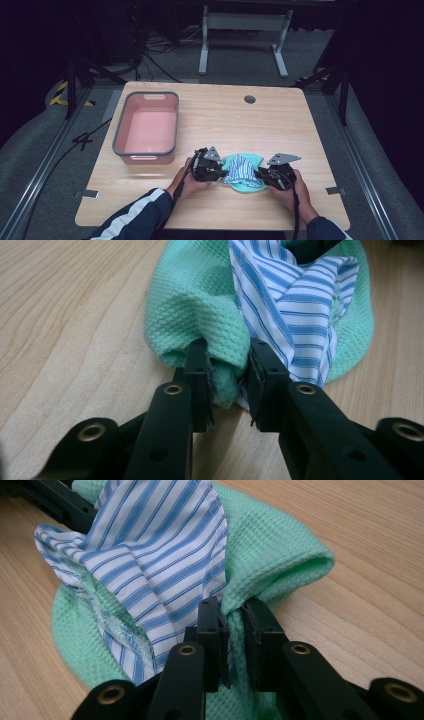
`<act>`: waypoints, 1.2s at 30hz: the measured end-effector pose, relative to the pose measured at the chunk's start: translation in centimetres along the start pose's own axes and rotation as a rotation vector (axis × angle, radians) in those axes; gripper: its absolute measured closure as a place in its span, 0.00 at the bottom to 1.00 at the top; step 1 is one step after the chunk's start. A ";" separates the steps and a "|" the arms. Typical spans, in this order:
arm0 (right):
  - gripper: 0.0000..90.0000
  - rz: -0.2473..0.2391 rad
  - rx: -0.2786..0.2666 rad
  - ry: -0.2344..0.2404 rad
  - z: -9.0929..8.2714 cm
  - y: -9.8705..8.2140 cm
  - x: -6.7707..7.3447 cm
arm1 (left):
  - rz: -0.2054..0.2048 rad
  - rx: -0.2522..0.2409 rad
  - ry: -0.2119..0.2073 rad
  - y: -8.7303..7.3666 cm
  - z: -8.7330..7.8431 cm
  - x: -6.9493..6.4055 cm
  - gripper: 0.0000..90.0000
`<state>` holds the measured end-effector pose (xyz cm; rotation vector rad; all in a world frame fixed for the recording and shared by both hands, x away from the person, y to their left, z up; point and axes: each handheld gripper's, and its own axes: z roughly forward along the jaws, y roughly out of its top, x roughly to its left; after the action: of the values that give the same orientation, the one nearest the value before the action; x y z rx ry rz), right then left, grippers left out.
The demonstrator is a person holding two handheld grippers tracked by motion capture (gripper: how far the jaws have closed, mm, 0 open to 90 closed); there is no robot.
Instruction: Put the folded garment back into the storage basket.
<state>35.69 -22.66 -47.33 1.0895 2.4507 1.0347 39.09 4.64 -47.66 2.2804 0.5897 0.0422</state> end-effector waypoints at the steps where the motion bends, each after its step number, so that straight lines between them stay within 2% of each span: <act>1: 0.89 -0.005 0.000 -0.003 0.0 0.0 0.1 | 0.008 0.008 0.004 0.1 0.0 -0.1 0.85; 3: 0.91 0.001 0.001 0.000 -0.2 0.1 0.2 | 0.027 0.017 0.010 0.4 -0.2 -0.3 0.87; 5: 0.91 0.005 -0.003 0.002 -0.3 0.1 0.2 | 0.024 0.021 0.007 0.5 -0.3 -0.3 0.88; 6: 0.92 0.007 -0.015 0.000 -0.8 0.3 0.3 | 0.043 0.024 0.013 0.7 -0.5 -0.4 0.89; 9: 0.92 0.003 -0.033 -0.004 -1.3 0.7 0.5 | 0.044 0.012 0.011 1.0 -1.0 -0.5 0.90; 12: 0.92 0.000 -0.045 -0.011 -1.6 0.9 0.6 | 0.062 0.016 0.023 1.1 -1.4 -0.5 0.90; 22: 0.93 -0.014 -0.094 -0.028 -2.6 2.9 1.4 | 0.063 -0.011 0.067 2.1 -3.4 -0.2 0.90; 32: 0.93 -0.013 -0.155 -0.021 -3.2 5.8 1.9 | 0.071 -0.054 0.119 3.8 -7.2 0.6 0.91; 34: 0.93 -0.013 -0.167 -0.015 -3.2 6.6 2.1 | 0.079 -0.049 0.127 3.9 -7.7 0.8 0.91; 36: 0.93 -0.023 -0.177 -0.011 -3.3 7.5 2.3 | 0.077 -0.053 0.150 4.2 -9.0 1.2 0.91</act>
<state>36.52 -19.16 -39.67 1.0046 2.3062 1.2085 39.93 8.72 -38.60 2.2610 0.5708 0.2649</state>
